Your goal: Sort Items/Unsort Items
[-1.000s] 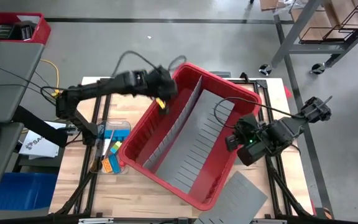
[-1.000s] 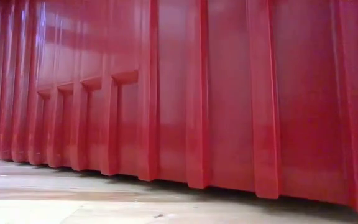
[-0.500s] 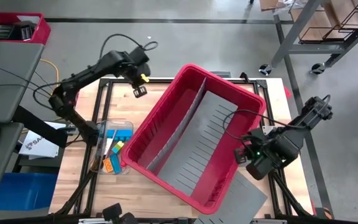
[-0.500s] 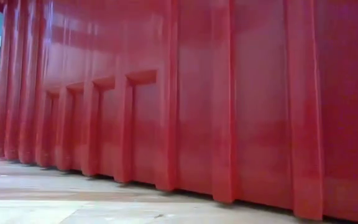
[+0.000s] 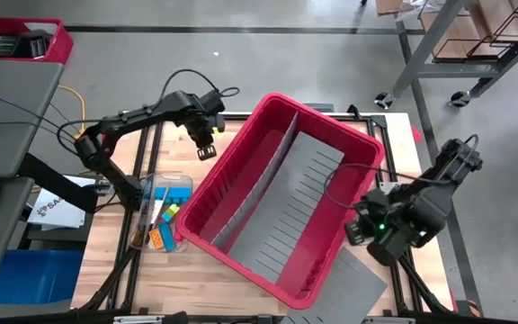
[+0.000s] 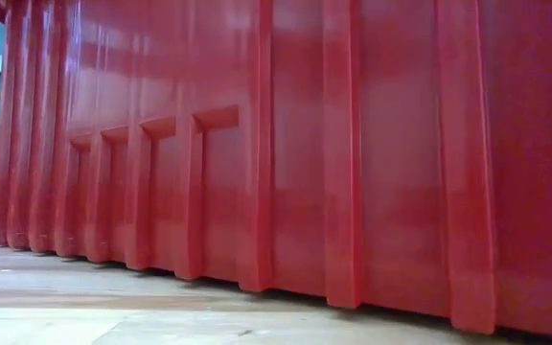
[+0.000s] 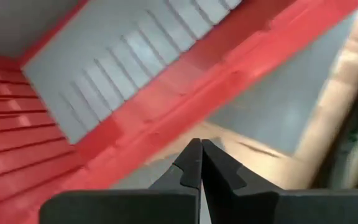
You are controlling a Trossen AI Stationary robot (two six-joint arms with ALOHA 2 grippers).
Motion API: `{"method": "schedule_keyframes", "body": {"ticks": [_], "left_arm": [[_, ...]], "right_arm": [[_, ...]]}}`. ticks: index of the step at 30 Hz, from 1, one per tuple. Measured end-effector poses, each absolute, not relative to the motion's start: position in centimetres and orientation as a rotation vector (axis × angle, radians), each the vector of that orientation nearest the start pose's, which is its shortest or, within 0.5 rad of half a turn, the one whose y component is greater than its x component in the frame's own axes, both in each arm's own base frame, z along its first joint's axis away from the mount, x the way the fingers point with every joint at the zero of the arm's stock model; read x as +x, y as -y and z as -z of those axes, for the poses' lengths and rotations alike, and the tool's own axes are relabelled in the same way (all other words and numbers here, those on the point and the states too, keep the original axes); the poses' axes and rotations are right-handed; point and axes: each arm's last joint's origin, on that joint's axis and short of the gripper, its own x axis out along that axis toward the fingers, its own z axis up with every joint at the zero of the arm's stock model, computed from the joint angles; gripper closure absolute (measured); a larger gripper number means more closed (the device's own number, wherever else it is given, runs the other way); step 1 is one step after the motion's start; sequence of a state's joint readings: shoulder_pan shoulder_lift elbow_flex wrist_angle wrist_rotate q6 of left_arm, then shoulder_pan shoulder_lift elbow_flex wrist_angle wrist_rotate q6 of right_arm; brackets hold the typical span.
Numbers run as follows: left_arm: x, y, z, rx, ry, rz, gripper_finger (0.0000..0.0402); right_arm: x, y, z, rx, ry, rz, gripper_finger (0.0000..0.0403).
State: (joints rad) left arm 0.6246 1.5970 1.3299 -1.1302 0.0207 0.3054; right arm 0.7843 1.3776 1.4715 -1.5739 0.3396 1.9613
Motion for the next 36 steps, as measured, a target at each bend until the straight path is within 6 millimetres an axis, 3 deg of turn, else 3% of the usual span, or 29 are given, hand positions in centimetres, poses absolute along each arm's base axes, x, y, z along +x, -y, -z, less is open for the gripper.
{"method": "schedule_keyframes", "body": {"ticks": [5,8,17,21,29,36], "left_arm": [[24.4,-16.4,-26.3,-0.188,-1.403,-0.247,0.0401],[24.4,-15.8,-25.5,-0.215,-1.429,-0.219,0.0401],[24.2,-13.2,-22.4,-0.257,-1.517,-0.153,0.0401],[24.8,-11.7,-21.4,-0.313,-1.513,-0.132,0.0401],[27.0,-9.4,-20.3,-0.268,-1.491,-0.075,0.0401],[28.4,-9.3,-19.4,-0.256,-1.442,-0.085,0.0401]], "right_arm": [[15.3,-15.7,-34.7,0.874,-1.131,0.807,0.0403],[15.2,-16.3,-33.1,0.844,-1.147,0.864,0.0403],[17.8,-16.5,-27.4,0.908,-0.920,0.973,0.0403],[18.6,-15.5,-27.0,0.920,-0.807,0.991,0.0403],[18.2,-13.7,-31.2,0.828,-0.818,1.103,0.0402],[17.8,-13.4,-35.0,0.892,-0.873,0.970,0.0402]]}}
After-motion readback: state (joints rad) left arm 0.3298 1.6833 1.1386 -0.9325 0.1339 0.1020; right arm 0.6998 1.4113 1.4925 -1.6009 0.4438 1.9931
